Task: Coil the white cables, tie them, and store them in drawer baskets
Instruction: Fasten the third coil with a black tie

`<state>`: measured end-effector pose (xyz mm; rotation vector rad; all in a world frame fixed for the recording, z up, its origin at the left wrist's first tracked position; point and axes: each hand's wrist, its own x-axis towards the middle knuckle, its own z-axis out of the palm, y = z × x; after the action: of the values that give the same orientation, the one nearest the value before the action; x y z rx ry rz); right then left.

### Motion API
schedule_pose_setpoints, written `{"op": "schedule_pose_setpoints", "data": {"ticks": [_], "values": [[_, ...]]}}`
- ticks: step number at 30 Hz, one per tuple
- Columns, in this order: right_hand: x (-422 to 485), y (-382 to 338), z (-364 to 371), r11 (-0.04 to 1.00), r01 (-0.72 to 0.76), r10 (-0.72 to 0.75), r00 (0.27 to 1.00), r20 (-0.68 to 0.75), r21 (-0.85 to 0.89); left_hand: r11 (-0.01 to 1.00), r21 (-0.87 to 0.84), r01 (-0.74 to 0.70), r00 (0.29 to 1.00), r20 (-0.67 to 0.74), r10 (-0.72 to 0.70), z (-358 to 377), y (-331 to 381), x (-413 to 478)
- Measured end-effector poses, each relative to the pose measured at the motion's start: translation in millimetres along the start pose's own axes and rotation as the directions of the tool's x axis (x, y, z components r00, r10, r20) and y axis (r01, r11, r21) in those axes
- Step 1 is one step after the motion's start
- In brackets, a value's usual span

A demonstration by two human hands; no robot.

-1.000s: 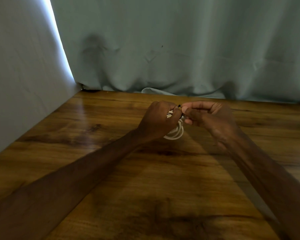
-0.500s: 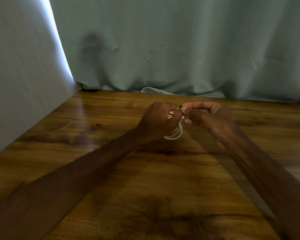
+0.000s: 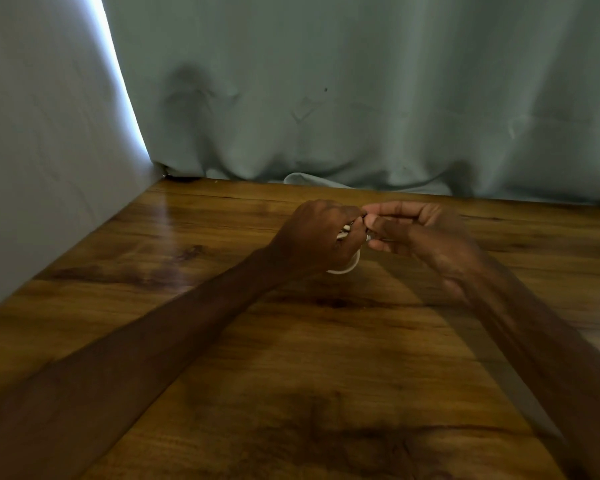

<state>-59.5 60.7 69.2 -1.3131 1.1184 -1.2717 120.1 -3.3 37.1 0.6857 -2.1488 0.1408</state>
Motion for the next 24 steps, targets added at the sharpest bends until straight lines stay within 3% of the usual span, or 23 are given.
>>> {"op": "schedule_pose_setpoints", "data": {"ticks": [8,20,24], "values": [[-0.8,-3.3,-4.7,0.999,-0.036,0.035,0.999,0.04,0.03,0.999,-0.002,-0.047,0.999,0.016,0.047,-1.0,1.1,-0.6],[0.4,-8.9,-19.8,0.986,-0.107,0.122,0.986,0.114,-0.129,0.987,0.007,-0.16,0.983,0.087,0.159,-7.3,7.2,-5.4],[1.2,-10.7,-20.4,0.978,-0.068,0.095,0.986,0.133,-0.197,0.988,0.014,-0.153,0.981,0.121,0.151,-7.5,8.3,-6.1]]}}
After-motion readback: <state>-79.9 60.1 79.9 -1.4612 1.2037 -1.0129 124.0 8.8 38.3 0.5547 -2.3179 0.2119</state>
